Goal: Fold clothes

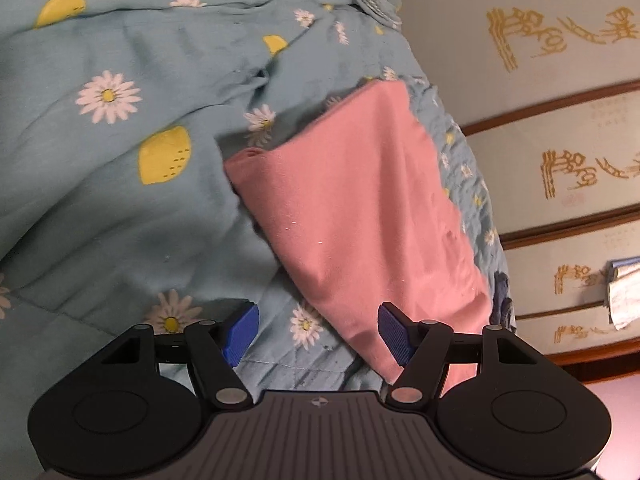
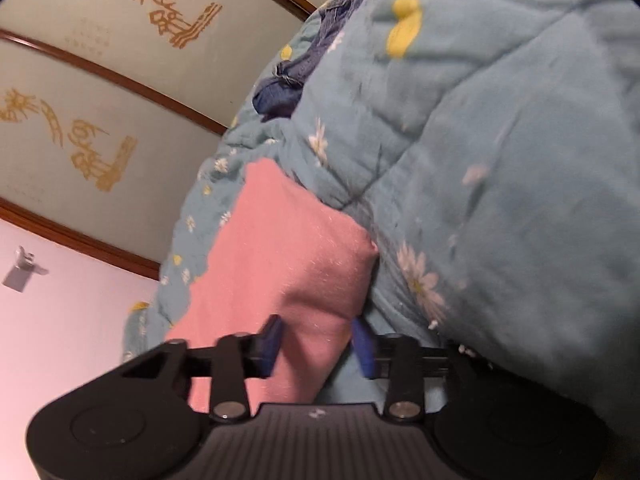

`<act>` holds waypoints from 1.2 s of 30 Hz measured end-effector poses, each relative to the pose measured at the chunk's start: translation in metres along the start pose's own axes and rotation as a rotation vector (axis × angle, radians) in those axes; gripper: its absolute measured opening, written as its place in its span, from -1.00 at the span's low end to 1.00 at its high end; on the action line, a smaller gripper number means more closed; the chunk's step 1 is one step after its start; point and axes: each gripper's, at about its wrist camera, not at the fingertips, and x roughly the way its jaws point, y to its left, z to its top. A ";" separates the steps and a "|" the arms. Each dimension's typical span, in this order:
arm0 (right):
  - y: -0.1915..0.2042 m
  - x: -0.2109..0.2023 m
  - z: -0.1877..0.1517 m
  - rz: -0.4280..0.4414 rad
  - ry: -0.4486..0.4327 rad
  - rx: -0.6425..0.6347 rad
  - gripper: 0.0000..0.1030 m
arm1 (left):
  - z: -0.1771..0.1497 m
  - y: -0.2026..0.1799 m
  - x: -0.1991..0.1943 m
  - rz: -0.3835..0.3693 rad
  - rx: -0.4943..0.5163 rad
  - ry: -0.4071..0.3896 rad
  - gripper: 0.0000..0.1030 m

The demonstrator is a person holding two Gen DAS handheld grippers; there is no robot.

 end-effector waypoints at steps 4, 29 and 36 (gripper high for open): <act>-0.001 -0.010 0.009 -0.011 -0.021 0.038 -0.18 | 0.012 0.000 -0.007 0.034 0.006 -0.028 0.26; -0.007 -0.007 0.010 -0.067 0.013 0.079 -0.60 | 0.041 0.018 -0.006 -0.004 -0.053 0.019 0.26; 0.004 0.017 0.007 -0.053 0.038 0.044 -0.35 | 0.039 0.010 0.014 -0.046 -0.032 -0.025 0.15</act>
